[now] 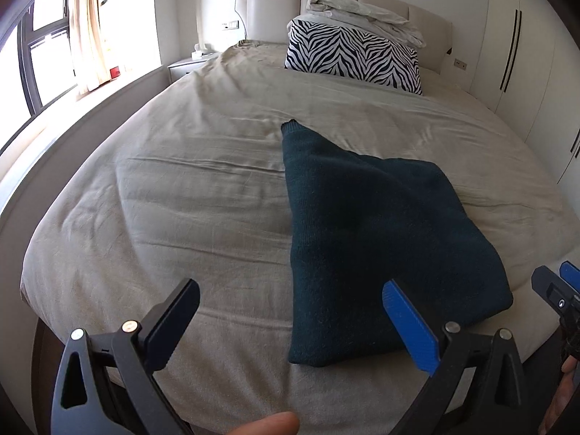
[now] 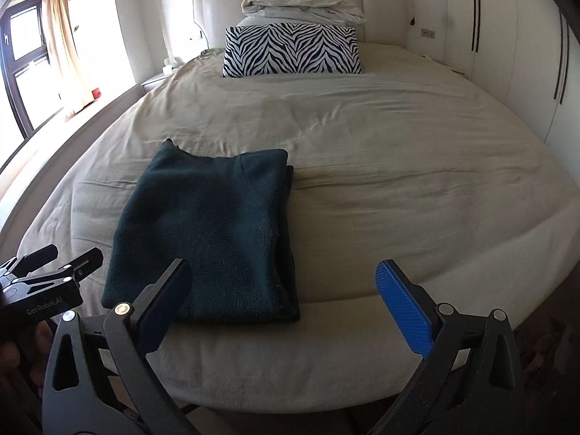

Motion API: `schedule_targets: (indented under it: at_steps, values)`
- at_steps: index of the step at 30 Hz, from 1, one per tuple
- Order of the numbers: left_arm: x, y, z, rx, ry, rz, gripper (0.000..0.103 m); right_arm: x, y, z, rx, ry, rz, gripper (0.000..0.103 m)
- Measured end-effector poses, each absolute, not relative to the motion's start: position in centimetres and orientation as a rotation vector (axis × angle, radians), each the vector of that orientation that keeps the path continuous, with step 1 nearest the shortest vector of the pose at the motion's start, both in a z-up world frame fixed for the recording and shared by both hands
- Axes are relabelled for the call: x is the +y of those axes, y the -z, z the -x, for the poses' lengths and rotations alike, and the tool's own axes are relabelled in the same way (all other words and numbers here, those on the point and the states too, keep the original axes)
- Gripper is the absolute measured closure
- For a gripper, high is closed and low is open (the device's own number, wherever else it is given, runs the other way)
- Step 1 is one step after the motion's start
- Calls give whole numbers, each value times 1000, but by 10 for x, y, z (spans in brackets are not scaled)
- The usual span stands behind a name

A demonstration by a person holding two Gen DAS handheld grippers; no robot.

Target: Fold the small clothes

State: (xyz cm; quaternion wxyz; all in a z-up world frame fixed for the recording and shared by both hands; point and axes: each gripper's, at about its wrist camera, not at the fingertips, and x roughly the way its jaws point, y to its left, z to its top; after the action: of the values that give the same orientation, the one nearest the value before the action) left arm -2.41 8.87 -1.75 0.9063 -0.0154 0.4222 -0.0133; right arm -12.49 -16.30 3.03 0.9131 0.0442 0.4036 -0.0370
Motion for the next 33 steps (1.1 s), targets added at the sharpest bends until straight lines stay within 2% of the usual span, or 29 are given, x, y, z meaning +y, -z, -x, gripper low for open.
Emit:
schedule_targets:
  at_steps: [33]
  values:
    - [85, 30, 27, 910, 44, 35, 0, -162, -27, 127, 872, 82, -89, 0]
